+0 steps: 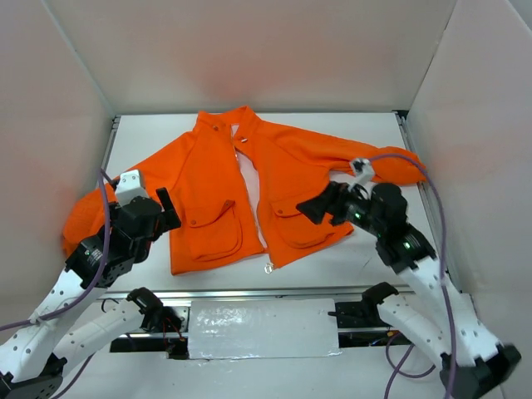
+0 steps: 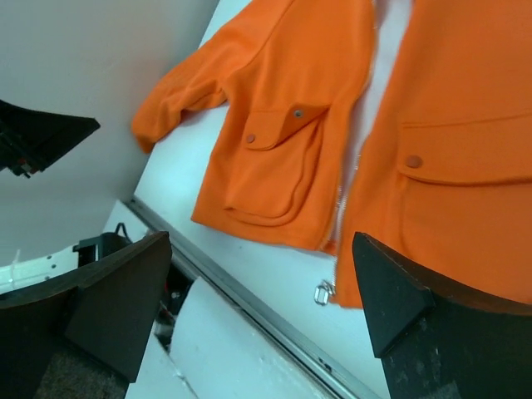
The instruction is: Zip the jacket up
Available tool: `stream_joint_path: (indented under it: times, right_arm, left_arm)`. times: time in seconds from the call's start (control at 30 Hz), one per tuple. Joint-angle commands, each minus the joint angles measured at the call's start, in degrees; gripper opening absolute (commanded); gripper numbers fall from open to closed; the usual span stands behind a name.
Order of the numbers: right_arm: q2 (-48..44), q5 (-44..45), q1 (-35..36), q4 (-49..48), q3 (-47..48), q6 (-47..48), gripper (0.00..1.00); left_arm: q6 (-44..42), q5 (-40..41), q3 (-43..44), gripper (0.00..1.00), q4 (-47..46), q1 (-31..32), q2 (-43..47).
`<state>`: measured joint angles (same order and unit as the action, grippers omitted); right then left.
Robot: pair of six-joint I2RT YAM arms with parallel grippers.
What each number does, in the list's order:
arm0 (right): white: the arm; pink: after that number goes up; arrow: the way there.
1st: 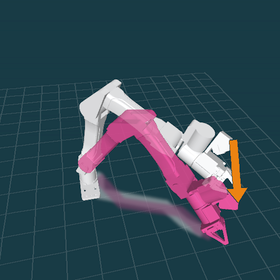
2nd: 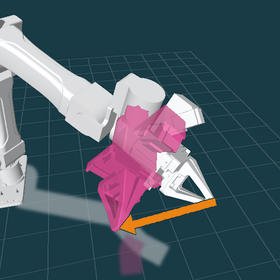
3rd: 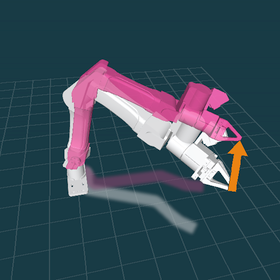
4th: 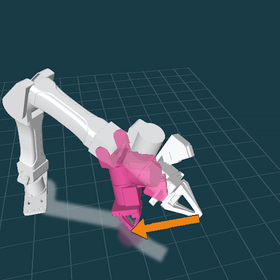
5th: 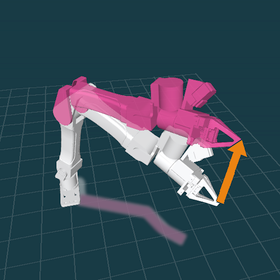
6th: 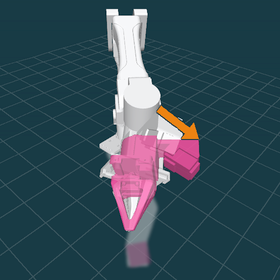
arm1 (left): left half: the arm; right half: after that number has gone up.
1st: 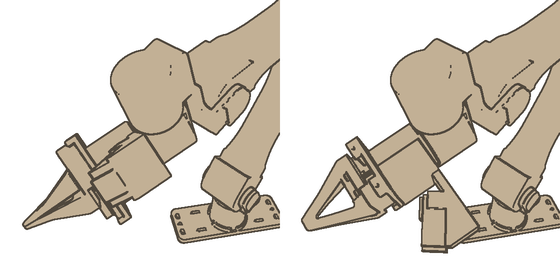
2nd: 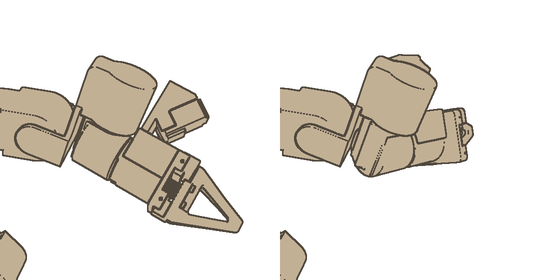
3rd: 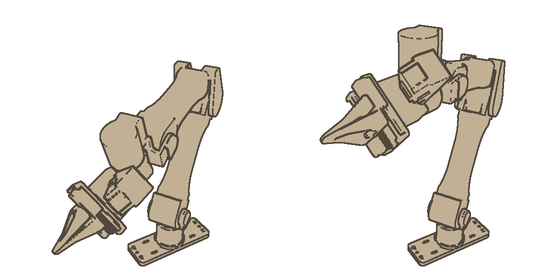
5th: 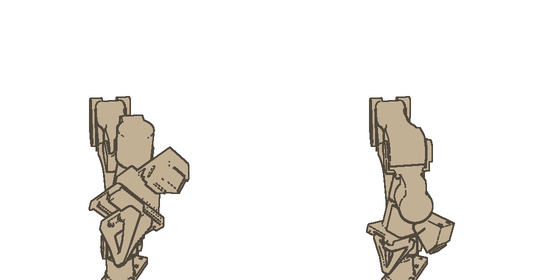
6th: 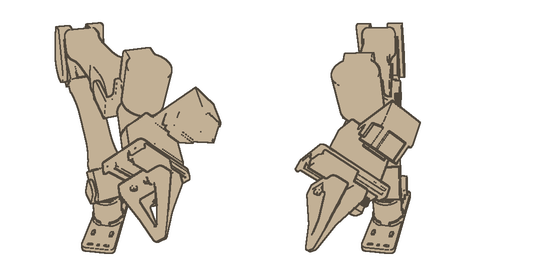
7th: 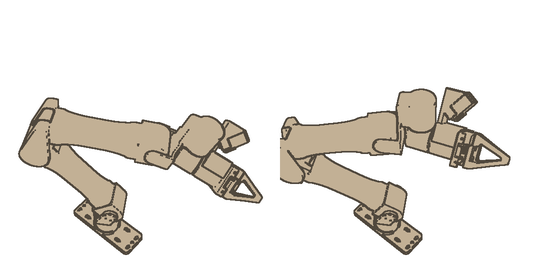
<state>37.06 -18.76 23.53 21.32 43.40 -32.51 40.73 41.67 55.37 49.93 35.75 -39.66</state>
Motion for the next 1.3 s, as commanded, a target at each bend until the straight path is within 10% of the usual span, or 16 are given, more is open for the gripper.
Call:
stream_joint_path:
  times: [0.0,0.43,1.27]
  right_arm:
    - [12.57,-7.78,1.95,-13.57,0.81,-2.64,0.95]
    - [67.67,-17.79,5.65,-20.00,27.07,4.74,0.72]
    - [73.42,-16.39,10.31,-33.97,11.72,-6.69,0.59]
  left_arm:
    - [0.40,0.78,0.79,0.99,-0.54,-0.33,-0.24]
    - [-0.04,0.17,0.61,1.00,-0.71,-0.33,-1.30]
    - [-2.23,-2.73,0.35,0.99,-2.38,-0.50,-0.42]
